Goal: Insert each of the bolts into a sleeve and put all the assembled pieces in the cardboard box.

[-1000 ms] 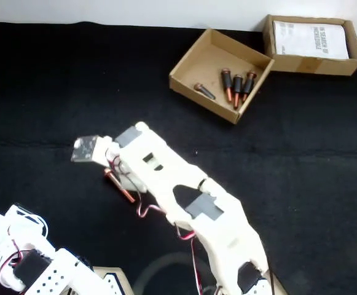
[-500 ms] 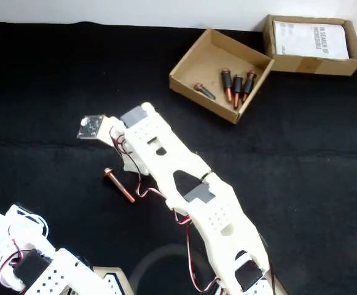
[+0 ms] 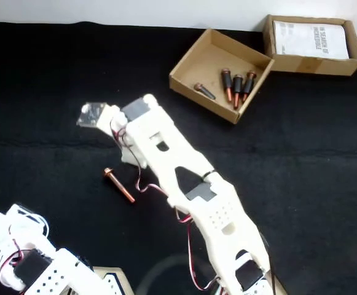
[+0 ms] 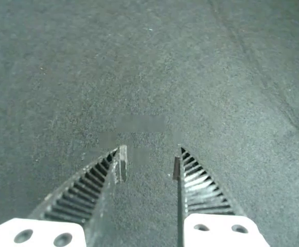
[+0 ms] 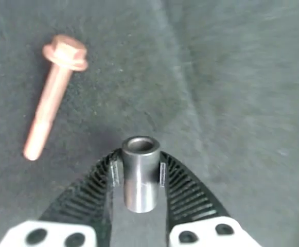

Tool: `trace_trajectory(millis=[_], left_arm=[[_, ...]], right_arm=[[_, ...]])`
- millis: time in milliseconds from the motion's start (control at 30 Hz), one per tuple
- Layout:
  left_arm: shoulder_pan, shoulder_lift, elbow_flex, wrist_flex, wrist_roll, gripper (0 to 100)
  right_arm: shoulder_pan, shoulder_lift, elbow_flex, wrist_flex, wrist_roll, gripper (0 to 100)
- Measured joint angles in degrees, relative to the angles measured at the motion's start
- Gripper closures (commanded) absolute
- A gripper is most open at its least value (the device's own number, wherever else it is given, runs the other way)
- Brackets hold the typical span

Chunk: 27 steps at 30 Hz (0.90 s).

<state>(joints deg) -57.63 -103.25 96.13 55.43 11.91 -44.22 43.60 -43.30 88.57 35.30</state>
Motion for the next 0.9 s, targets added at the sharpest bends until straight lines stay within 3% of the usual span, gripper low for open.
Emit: trace_trajectory(millis=[267,467,667,900], left_arm=[[4.4,0.0,0.0,0.2,0.0,84],[10.1,0.0,0.0,6.0,0.0,84],[16.3,0.0,-1.2,13.4,0.0,84],[29.2,0.2,-13.6,17.3,-0.2,83]], right_arm=[[4.7,-0.1,-20.6,9.6,0.0,99.2],[11.5,-0.1,-32.4,11.9,-1.0,99.2],[17.6,-0.1,-40.5,12.0,-13.9,99.2],[20.0,-0.1,-43.3,12.0,-28.4,99.2]])
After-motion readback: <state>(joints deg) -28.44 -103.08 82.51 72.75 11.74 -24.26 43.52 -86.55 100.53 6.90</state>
